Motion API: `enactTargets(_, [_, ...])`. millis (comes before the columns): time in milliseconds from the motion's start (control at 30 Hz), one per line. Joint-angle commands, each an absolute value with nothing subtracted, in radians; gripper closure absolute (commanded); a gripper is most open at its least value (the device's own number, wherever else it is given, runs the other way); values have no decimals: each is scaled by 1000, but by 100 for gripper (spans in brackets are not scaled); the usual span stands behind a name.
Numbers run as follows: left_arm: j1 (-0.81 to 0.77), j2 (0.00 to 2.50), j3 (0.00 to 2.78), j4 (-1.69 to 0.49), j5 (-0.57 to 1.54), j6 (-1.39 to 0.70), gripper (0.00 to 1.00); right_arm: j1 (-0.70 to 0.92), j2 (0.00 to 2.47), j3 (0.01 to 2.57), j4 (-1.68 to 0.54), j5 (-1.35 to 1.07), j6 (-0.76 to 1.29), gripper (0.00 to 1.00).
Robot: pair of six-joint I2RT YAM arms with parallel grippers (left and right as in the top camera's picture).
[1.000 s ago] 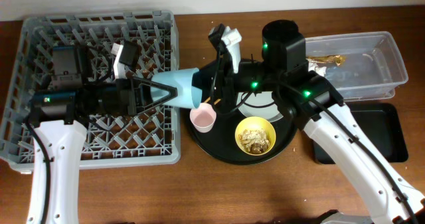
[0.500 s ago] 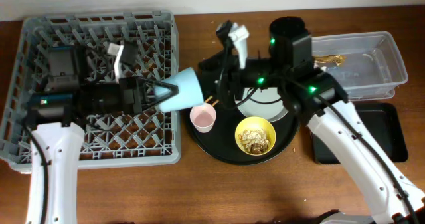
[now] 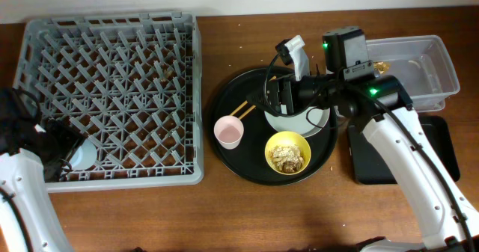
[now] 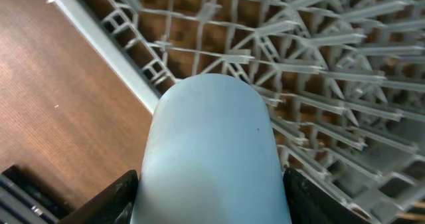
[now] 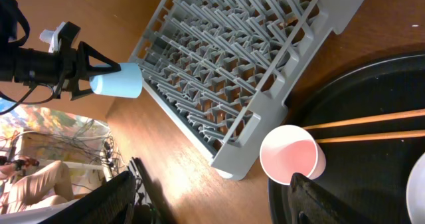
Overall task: Sort waste into correct bins and load items into the dishwasher rack
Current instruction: 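Place the blue cup upside down in the rack with left gripper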
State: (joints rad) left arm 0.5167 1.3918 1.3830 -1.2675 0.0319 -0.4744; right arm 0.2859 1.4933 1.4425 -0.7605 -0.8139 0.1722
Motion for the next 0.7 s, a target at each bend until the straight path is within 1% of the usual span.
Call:
enactTargets(0, [520,1464,1340,-1229,-14,-513,49,289,1485,1449,-768,-799,152,25])
enactTargets(33, [520,1493,1337,-1199,30,-513,49,289,1485,1449,-774,-799,134,26])
enactTargets(67, [520,1525,1337,-1145,128,-512,51,289,1485,1449,-775,-799,134,25])
enactTargets(133, [517,1555,1337,-1073,191,-512,53,289,1486,1449,-775,-799,134,25])
enactTargets(233, [517,1560,1337,-1044,191,-512,53,289,1486,1449,-779,-787,134,25])
enactTargets(333, [517,1574,1336,-1038,86,-512,52,289,1486,1449,-785,-773,134,25])
enactTargets(433, [517,1647,1304,-1021,65,-512,51,289,1486,1449,-798,-773,134,25])
enactTargets(467, [517,1675,1304,-1021,89,-512,35,289,1486,1449,-803,-773,134,24])
enactTargets(500, [517,1689,1304,-1018,122,-512,28,289,1486,1449,-815,-773,124,21])
enactTargets(533, [517,1691,1304,-1016,147,-512,25,290,1486,1449,-828,-770,99,21])
enactTargets(567, [517,1687,1314,-1013,186,-511,21,308,1487,1443,-852,-705,101,21])
enactTargets(600, [517,1683,1337,-1035,212,-511,14,338,1492,1436,-872,-622,101,21])
enactTargets(633, [517,1679,1374,-1074,225,-511,8,393,1505,1423,-881,-515,113,21])
enactTargets(667, [517,1674,1419,-1117,225,-502,7,440,1522,1410,-877,-430,138,22])
